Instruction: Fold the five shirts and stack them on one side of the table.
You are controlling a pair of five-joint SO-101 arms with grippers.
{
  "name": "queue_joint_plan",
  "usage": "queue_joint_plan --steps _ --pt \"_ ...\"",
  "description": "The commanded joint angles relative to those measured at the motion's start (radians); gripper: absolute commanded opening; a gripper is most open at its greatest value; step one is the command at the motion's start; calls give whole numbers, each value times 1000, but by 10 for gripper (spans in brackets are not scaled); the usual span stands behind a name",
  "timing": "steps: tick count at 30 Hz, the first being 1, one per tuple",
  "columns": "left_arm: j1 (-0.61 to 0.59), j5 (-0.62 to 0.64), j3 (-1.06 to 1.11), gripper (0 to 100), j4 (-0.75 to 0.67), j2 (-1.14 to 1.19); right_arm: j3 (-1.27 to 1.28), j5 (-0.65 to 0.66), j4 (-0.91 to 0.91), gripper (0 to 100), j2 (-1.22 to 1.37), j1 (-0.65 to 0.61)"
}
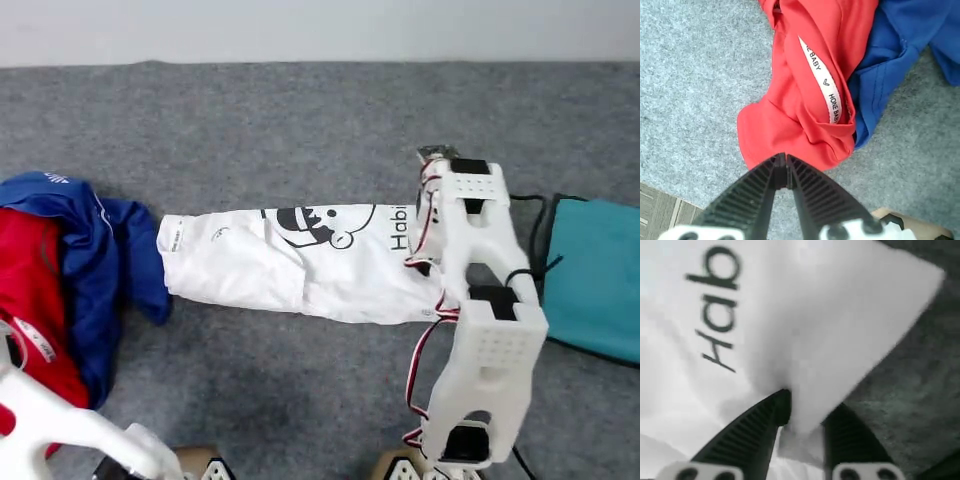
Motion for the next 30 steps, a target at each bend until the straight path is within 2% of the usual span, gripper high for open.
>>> queue_joint_plan --steps 1,4,12,17,22,30 --pt "3 0 -5 8 9 -32 -44 0 50 18 -41 13" --pt "3 0 -5 8 9 -32 -94 46 105 12 -93 48" --pt "3 -2 -5 8 9 -32 -285 310 214 10 -150 262" --pt "5 0 -5 8 9 -32 -344 408 294 10 -142 294" --pt "5 0 -5 8 29 -32 -371 417 369 10 -180 200" --pt "5 0 -5 8 29 -32 -365 361 407 10 -288 -128"
